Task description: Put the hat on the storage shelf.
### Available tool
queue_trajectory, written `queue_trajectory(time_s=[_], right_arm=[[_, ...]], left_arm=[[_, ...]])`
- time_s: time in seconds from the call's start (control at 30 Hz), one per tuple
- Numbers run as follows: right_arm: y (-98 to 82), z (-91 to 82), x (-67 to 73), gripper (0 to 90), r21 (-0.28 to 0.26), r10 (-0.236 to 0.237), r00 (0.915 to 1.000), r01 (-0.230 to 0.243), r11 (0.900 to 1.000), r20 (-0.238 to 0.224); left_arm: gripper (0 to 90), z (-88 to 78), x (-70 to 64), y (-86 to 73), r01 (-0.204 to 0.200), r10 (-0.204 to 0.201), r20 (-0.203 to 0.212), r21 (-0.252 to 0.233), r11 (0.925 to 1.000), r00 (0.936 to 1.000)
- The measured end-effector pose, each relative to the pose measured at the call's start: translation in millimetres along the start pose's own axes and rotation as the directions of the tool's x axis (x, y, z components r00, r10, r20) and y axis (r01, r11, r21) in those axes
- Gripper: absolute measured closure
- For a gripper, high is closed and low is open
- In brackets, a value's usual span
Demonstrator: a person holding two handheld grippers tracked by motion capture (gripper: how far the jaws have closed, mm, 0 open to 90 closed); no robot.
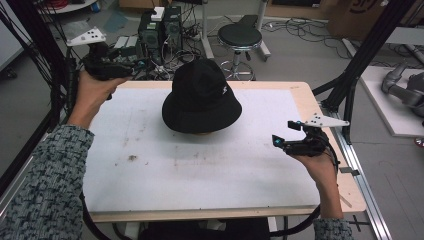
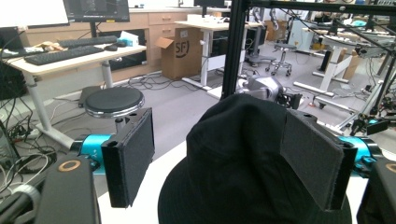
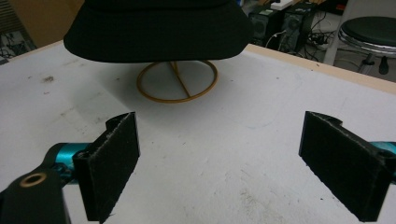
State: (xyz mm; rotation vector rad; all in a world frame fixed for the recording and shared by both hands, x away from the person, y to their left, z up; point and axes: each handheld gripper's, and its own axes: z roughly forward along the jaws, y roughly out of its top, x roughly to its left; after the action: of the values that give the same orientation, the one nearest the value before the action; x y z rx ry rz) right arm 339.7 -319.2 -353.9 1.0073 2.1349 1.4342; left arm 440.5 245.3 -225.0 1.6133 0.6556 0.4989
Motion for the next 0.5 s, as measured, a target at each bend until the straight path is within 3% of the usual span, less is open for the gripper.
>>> queue_trajectory(time_s=[0.23, 0.5], right_arm=[[1.0, 5.1, 0.8, 12.2, 0.003, -0.009, 0.9999, 0.009, 1.000, -0.010], [1.2, 7.0, 1.3, 12.2, 0.008, -0.005, 0.9999, 0.005, 1.000, -0.016]], left_arm=[[24.6, -18.2, -5.6, -11.7, 0.009, -0.009, -0.008, 0.005, 0.9999, 0.9999], [22.8, -39.7, -15.3, -30.3, -0.008, 0.008, -0.031, 0.012, 0.9999, 0.9995]])
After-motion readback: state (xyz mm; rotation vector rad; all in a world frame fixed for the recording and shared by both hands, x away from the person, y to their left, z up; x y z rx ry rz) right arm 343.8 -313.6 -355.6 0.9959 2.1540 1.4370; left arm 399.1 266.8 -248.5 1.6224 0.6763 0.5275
